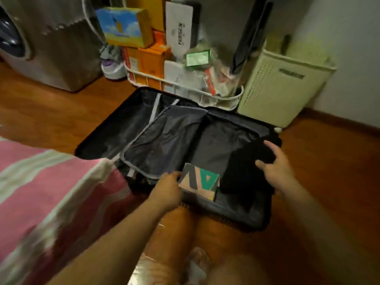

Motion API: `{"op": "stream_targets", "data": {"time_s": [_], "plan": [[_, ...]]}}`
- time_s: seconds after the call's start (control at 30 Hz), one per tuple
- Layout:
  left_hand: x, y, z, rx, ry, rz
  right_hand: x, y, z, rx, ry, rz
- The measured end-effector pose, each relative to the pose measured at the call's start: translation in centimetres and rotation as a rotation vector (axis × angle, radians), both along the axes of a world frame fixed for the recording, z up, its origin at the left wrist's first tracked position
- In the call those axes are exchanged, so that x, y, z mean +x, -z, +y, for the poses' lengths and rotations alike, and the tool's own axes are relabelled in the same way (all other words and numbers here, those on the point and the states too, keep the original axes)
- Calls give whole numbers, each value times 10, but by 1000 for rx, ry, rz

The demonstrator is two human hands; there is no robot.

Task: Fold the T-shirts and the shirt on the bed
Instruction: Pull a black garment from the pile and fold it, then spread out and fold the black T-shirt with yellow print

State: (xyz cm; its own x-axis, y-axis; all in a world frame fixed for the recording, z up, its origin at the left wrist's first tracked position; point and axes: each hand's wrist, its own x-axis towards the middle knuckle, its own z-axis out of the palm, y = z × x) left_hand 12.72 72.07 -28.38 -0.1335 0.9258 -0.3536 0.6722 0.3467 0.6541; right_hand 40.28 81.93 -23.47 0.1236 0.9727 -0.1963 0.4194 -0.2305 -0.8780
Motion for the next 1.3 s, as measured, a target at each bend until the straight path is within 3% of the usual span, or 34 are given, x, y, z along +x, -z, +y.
{"op": "stream_targets", "data": {"time_s": [0.13, 0.33, 0.5, 0.67, 0.77, 0.83, 0.9, 1.13, 1.3], "plan": [[3, 73, 9, -163, 85, 107, 18, 82, 41, -122, -3, -103], [-22, 141, 39, -272, 202, 259, -38, 196, 78, -137, -33, 282], [-29, 189, 67, -446, 215, 276, -74, 305, 86, -330, -166, 40], [-27, 202, 71, -502, 232, 306, -82, 324, 86, -353, -204, -117], [-25, 193, 68, -527, 283, 340, -82, 308, 86, -383, -244, -294], [-25, 176, 69, -509, 231, 296, -90, 286, 84, -354, -274, -520], [-27, 146, 72, -417, 157, 229, -108, 249, 83, -262, -303, -615], [-93, -46, 46, 115, -252, 233, -239, 24, 48, 297, -623, -374], [-183, -172, -108, 276, -593, 355, -358, -100, -53, 493, -900, -200]]}}
